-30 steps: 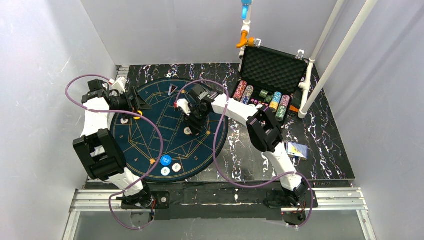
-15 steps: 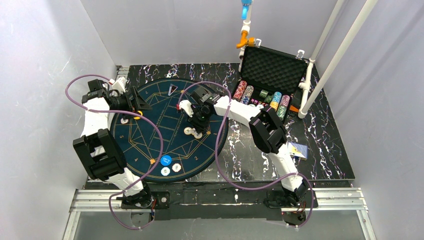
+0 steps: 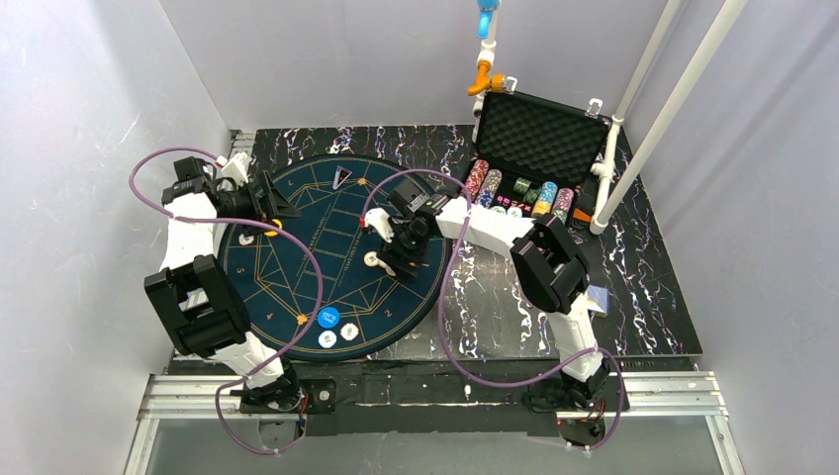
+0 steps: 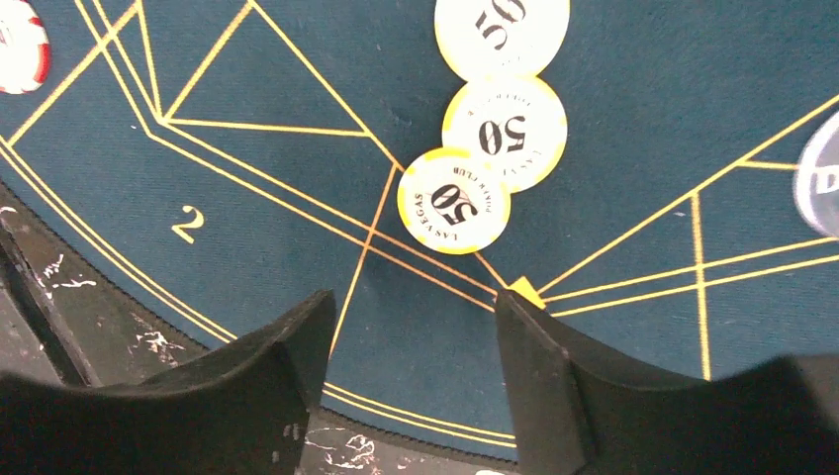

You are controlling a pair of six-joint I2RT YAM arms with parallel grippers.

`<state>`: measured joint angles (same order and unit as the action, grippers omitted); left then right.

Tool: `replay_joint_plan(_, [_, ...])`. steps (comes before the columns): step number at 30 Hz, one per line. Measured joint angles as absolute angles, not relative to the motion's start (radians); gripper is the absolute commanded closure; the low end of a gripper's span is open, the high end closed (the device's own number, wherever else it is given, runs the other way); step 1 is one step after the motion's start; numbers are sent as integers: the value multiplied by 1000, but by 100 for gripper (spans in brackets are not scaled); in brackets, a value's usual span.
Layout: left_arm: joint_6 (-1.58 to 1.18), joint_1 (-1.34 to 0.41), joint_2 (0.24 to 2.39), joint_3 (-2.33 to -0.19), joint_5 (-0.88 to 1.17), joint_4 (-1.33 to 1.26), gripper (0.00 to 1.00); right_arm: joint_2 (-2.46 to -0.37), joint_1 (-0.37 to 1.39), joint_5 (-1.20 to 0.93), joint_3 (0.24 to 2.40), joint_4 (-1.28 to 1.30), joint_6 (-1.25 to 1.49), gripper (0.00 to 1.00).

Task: Distribute texas hold em gaming equipment

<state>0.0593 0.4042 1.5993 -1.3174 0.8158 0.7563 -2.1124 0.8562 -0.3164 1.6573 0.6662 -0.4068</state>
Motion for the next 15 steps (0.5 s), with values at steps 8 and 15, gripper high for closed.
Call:
replay_joint_plan(8, [59, 404, 1599, -1317, 816, 756, 15, -2071, 883, -260, 1654, 580, -342, 23])
replay_joint_plan(15, [59, 404, 1599, -1317, 816, 756, 15, -2102, 935, -178, 1661, 546, -305, 21])
